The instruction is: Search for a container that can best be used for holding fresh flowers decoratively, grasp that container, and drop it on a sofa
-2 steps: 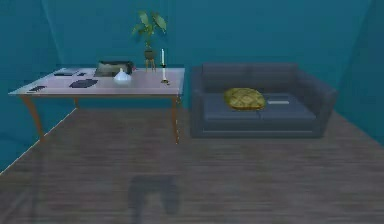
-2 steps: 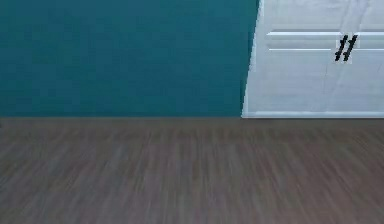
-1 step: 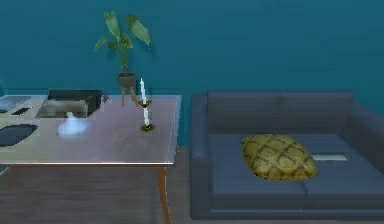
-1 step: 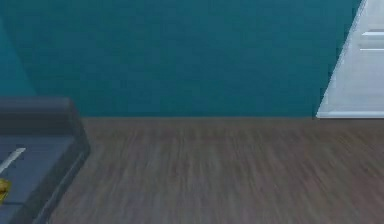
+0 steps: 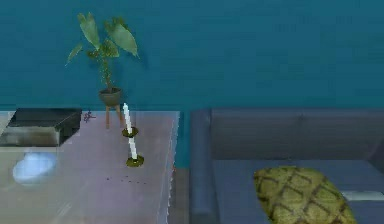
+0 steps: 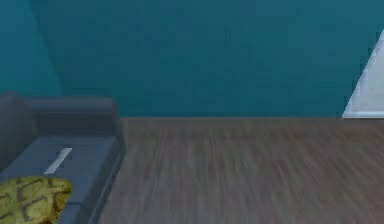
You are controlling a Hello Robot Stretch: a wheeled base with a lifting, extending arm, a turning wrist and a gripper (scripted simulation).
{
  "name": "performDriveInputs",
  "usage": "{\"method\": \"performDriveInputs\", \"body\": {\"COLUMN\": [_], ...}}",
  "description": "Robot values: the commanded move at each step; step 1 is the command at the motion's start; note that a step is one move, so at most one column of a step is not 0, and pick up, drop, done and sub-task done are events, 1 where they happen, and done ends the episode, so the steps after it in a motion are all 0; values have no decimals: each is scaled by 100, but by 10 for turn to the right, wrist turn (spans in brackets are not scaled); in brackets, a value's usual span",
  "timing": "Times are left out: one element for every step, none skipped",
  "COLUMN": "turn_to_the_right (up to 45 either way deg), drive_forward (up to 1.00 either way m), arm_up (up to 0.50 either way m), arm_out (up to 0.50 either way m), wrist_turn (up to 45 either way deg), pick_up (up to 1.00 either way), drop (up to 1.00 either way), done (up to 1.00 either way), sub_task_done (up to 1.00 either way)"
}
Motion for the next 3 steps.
{"method": "performDriveInputs", "body": {"turn_to_the_right": [-450,-450,-420], "drive_forward": [0,0,0], "arm_up": [0,0,0], "arm_out": [0,0,0], "wrist_turn": [0,0,0], "pick_up": [0,0,0], "drop": [0,0,0], "done": [0,0,0], "sub_task_done": [0,0,0]}}
